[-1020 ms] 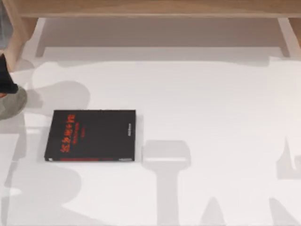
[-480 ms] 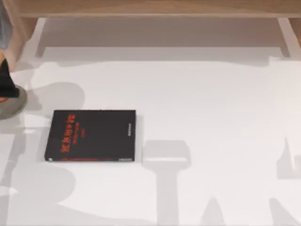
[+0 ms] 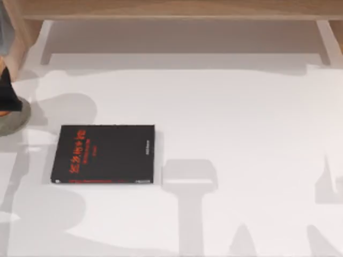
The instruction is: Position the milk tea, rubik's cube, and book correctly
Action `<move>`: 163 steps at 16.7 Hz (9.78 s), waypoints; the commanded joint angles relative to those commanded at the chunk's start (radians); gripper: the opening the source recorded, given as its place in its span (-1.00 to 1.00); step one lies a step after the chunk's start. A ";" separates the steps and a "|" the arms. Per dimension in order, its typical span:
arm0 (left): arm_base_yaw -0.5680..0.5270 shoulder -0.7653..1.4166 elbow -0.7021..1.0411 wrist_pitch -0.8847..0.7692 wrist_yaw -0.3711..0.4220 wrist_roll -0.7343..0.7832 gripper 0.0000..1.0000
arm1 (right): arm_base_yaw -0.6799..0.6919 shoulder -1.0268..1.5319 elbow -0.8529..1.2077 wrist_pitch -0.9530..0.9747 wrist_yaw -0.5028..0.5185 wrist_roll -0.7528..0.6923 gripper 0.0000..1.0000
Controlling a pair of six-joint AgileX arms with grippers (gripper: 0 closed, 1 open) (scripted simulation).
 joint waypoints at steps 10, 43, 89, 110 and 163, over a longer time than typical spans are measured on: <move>0.000 0.000 0.000 0.000 0.000 0.000 1.00 | 0.000 0.000 0.000 0.000 0.000 0.000 1.00; 0.023 -0.505 -0.213 -0.286 0.016 0.008 1.00 | 0.000 0.000 0.000 0.000 0.000 0.000 1.00; -0.220 -2.127 -0.565 -1.563 -0.273 -0.007 1.00 | -0.292 1.270 1.015 -0.790 0.001 -0.441 1.00; -0.220 -2.127 -0.565 -1.563 -0.273 -0.007 1.00 | -0.436 1.927 1.464 -1.112 0.001 -0.660 1.00; -0.220 -2.127 -0.565 -1.563 -0.273 -0.007 1.00 | 0.301 1.831 1.507 -0.573 0.489 -0.521 -1.00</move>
